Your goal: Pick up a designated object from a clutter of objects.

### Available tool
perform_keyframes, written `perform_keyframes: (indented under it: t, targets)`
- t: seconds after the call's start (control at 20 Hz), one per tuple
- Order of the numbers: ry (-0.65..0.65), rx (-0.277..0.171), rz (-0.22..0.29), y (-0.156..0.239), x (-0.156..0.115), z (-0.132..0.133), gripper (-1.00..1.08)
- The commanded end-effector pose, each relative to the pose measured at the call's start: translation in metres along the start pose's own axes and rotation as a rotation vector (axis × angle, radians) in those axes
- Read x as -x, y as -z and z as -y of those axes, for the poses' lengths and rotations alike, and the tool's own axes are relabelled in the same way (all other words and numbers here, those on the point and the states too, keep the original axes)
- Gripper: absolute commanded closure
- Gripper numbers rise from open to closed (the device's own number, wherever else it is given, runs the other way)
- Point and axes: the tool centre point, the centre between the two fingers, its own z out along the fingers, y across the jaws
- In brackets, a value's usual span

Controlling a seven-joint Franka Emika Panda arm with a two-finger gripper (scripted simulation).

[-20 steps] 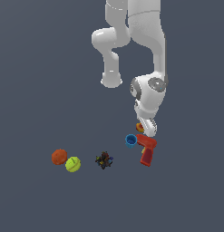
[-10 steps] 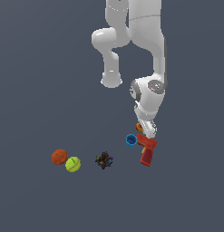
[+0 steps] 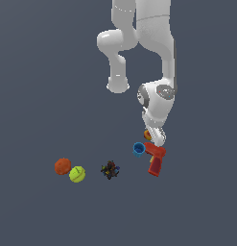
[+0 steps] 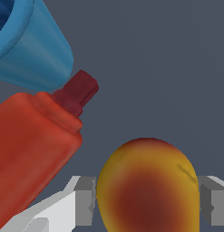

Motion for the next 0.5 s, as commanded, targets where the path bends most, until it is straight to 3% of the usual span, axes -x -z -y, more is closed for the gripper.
perform_keyframes:
  t: [0.0, 0.45]
  targets:
    - [0.000, -0.002, 0.000, 0.005, -0.002, 0.002, 1.08]
    - [-0.001, -0.001, 0.000, 0.047, -0.018, 0.018, 1.08]
